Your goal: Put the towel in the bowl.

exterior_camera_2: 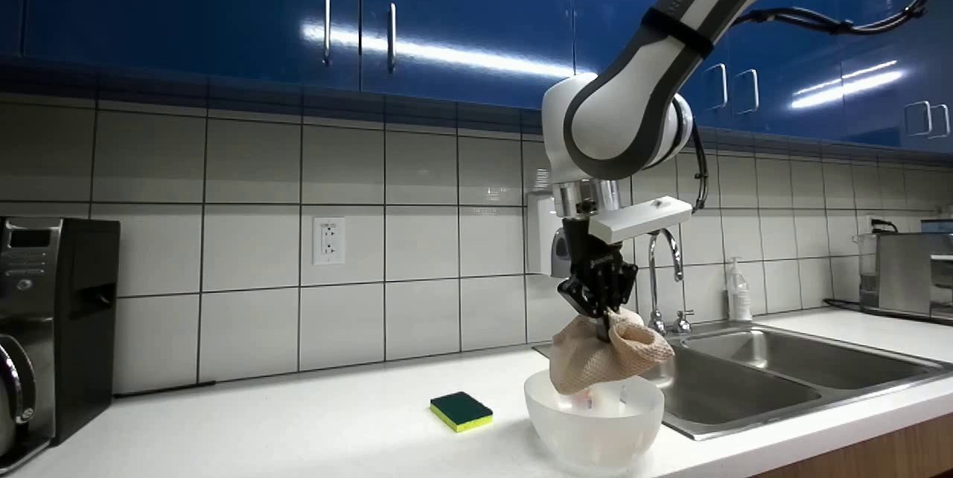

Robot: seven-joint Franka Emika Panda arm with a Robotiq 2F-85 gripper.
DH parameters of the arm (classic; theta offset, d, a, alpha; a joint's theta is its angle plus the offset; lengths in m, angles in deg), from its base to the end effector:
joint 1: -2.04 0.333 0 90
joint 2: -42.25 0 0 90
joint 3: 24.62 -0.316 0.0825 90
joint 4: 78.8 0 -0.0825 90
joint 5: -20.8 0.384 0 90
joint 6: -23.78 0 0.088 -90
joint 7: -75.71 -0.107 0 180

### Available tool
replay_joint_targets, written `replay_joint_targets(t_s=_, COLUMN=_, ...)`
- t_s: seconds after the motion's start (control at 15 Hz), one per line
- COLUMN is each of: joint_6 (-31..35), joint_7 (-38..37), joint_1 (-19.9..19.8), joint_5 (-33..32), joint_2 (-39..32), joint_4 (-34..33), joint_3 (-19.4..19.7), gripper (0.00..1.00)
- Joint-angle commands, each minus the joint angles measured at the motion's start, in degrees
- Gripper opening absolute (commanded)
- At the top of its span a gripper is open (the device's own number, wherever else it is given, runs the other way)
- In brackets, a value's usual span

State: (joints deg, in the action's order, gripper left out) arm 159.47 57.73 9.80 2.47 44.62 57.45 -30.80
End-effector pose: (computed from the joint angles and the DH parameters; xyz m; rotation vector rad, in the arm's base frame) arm 0.4814 0.1157 0.3416 2.9159 0.2278 0.1364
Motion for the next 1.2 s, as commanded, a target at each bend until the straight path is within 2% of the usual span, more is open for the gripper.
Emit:
replay_joint_targets(t_s=0.0, joint_6=-0.45, joint_7=-2.69, joint_1=-1.22, joint_5=-1.44, joint_2=1.25, joint_4=2.37, joint_3=-0.16, gripper=0.02)
replay_joint_targets(t_s=0.4, joint_6=0.08, joint_7=-4.27, joint_1=-0.9, joint_5=-0.6, joint_2=-3.63, joint_4=1.28, joint_3=-0.39, gripper=0.02)
replay_joint_targets(t_s=1.13, joint_6=-1.54, joint_7=-7.6, joint_1=1.65, joint_5=-0.28, joint_2=-13.8, joint_4=-9.07, joint_3=0.96, gripper=0.02)
